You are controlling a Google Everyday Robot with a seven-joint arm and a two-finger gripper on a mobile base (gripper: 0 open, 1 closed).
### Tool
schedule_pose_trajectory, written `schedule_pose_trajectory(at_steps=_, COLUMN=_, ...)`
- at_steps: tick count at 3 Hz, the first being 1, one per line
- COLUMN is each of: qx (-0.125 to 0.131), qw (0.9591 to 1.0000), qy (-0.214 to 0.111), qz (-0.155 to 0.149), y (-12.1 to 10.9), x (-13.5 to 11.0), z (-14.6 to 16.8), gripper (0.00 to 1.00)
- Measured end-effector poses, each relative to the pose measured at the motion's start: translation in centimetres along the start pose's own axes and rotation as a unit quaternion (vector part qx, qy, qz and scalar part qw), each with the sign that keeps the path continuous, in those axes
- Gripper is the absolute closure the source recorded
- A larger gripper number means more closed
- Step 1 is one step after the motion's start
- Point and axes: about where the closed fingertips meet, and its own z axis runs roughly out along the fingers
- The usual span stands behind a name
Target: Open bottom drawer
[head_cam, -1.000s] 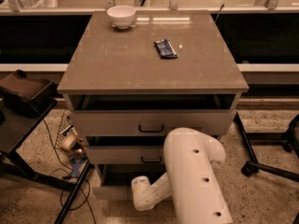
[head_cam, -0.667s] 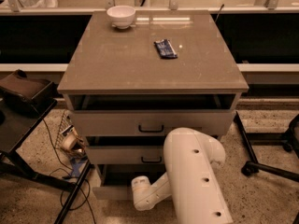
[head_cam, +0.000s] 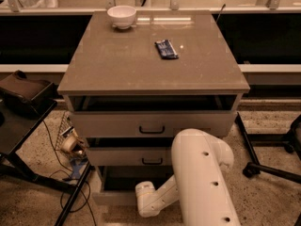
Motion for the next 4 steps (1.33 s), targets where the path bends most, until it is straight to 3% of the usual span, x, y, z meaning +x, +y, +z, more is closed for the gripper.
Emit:
schedule_pose_trajectory(at_steps=1, qx=0.011, qw=0.9999, qy=-0.001, qz=0.007, y=0.6, x=0.9, z=-1.9, gripper=1.00)
schedule_pose_trajectory(at_steps=2, qx=0.062, qw=0.9979, qy=-0.008, qz=0.014, y=-0.5, x=3.1, z=-8.3, gripper=1.00)
schedule_pose_trajectory(at_steps=3, qx=0.122, qw=0.9923, qy=-0.021, qz=-0.013, y=-4.5, x=3.3, z=-13.9, gripper=1.00)
schedule_pose_trajectory(at_steps=4, qx=0.174, qw=0.9819, qy=-0.038, qz=-0.065, y=-10.3, x=1.9, z=-16.7, gripper=1.00)
